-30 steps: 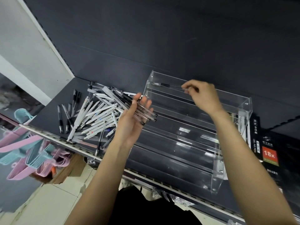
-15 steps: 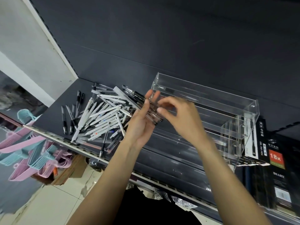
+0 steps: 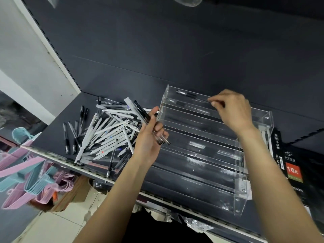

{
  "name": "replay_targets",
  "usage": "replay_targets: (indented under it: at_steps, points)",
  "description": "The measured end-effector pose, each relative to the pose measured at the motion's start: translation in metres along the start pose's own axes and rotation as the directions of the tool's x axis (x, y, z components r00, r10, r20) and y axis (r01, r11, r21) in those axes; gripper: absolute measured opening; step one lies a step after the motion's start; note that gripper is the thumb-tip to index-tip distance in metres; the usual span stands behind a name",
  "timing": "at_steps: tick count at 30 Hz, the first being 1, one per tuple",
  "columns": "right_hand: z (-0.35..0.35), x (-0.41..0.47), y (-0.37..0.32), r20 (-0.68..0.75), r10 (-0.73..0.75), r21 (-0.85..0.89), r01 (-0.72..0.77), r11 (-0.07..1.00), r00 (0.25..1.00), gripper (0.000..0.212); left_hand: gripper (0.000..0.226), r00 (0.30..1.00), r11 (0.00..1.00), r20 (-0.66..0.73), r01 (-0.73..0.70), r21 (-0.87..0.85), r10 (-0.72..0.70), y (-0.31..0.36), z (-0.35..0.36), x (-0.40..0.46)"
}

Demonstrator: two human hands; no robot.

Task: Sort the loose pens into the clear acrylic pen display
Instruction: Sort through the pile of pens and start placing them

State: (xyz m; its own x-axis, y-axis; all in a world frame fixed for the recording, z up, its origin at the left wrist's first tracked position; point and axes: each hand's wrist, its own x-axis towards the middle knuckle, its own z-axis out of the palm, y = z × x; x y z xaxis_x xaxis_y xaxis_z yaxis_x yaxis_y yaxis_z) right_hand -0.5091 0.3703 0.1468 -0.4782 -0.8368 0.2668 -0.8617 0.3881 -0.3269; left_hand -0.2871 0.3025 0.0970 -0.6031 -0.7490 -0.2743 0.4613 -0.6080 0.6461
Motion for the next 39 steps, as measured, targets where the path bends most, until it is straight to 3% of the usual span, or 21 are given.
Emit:
replay_targets:
  at_steps: [4,9,12,15,17,22,25,30,33,35,39]
  points:
    - [0.008,0.010,-0.001,0.127,-0.024,0.007,0.023,1.000,0.992,0.022,0.032,0.999,0.999,0.017,0.032,-0.043,-0.031,0.001,0.003,0.000]
    - [0.014,0.020,-0.004,0.292,0.030,0.073,-0.053,0.996,0.956,0.042,0.036,0.995,0.988,0.103,0.026,-0.153,-0.010,0.004,0.003,0.002]
    - [0.012,0.011,-0.015,0.160,0.013,0.074,-0.025,0.997,0.987,0.034,0.036,0.996,0.988,0.094,0.007,-0.157,0.008,0.007,0.006,0.003]
    - [0.008,-0.013,-0.044,-0.042,-0.060,0.301,0.070,0.951,0.997,0.018,0.039,0.997,0.991,0.077,-0.014,-0.135,0.025,0.009,0.014,0.005]
    - [0.005,-0.031,-0.068,0.012,-0.099,0.436,0.084,0.896,0.995,0.014,0.041,0.995,0.991,0.093,-0.022,-0.129,0.034,0.010,0.019,0.006]
    - [0.016,-0.048,-0.091,0.163,-0.140,0.476,0.047,0.878,0.977,0.020,0.047,0.985,0.990,0.173,0.007,-0.138,0.018,0.007,0.032,0.005]
    - [0.015,-0.046,-0.084,0.129,-0.077,0.532,-0.004,0.847,0.989,0.015,0.050,0.979,0.997,0.203,0.003,-0.076,0.013,0.004,0.034,0.004]
    - [0.008,-0.038,-0.059,0.037,0.048,0.635,-0.061,0.770,0.998,0.019,0.034,0.984,0.999,0.171,0.037,0.015,-0.039,-0.008,0.034,0.002]
    - [0.002,-0.029,-0.036,-0.109,0.165,0.587,-0.071,0.807,0.980,0.016,0.032,0.989,1.000,0.147,0.014,0.022,-0.017,-0.011,0.028,0.003]
    - [-0.002,-0.021,-0.018,-0.195,0.193,0.458,-0.085,0.885,0.962,0.012,0.030,0.994,1.000,0.110,0.005,0.024,-0.008,-0.008,0.022,0.005]
    - [0.006,-0.006,0.005,-0.141,0.139,0.227,-0.105,0.968,0.980,0.016,0.022,0.999,0.998,0.018,0.028,-0.048,-0.027,-0.003,0.012,0.009]
